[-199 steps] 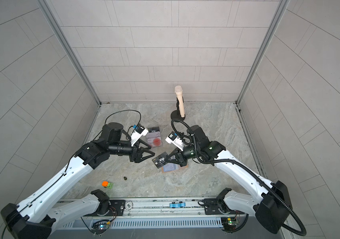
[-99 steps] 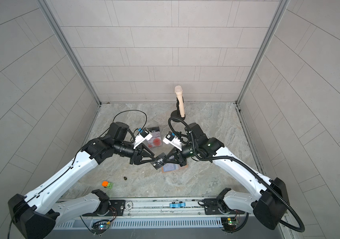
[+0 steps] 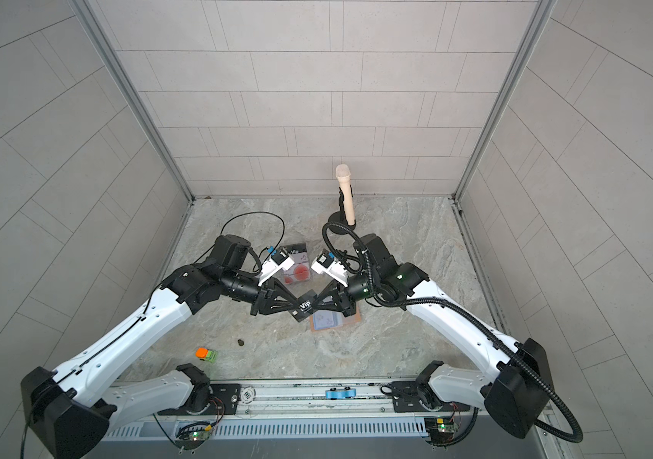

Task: Take the credit cards out of the card holder
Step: Pass the credit card.

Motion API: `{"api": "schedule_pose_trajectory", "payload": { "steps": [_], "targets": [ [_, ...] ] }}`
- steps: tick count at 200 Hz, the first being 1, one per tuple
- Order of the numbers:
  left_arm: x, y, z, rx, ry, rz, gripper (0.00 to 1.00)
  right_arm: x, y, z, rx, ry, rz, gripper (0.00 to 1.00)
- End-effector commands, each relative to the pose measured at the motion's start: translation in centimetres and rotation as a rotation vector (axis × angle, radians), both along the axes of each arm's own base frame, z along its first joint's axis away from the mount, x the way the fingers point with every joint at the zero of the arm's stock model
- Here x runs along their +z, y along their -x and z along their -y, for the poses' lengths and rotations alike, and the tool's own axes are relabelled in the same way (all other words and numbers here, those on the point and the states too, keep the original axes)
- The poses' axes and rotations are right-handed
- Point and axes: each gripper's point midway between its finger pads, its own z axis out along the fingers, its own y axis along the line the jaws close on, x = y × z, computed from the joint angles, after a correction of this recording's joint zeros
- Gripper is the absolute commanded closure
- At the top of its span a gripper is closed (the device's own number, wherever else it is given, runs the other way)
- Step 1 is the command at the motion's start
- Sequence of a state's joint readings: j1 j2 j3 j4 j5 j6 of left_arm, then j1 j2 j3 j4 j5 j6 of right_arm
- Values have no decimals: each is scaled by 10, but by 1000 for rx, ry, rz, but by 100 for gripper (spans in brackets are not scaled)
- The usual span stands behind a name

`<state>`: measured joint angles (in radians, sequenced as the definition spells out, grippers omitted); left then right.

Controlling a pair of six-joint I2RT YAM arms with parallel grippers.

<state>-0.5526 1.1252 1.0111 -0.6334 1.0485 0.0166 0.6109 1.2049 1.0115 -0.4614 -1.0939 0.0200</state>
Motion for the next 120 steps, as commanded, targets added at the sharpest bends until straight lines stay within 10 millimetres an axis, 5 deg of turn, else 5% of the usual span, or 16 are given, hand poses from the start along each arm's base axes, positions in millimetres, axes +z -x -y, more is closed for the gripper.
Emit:
{"api": "schedule_pose_trajectory", "payload": {
  "steps": [1,52,89,120],
  "targets": [
    [-3,1,1,-11,0,1,81,12,-4,-5,13,-33,57,100],
    [-3,-2,1,1,-5,14,97,11,-10,-8,-7,-23,37,100],
    [-7,-14,-3,50,-36,50,100,3,-23,-4,-76,21,28,63],
    [-11,-47,-20,170,-88,77,100,-10,-43,5,-194,77,23,36]
  ]
}}
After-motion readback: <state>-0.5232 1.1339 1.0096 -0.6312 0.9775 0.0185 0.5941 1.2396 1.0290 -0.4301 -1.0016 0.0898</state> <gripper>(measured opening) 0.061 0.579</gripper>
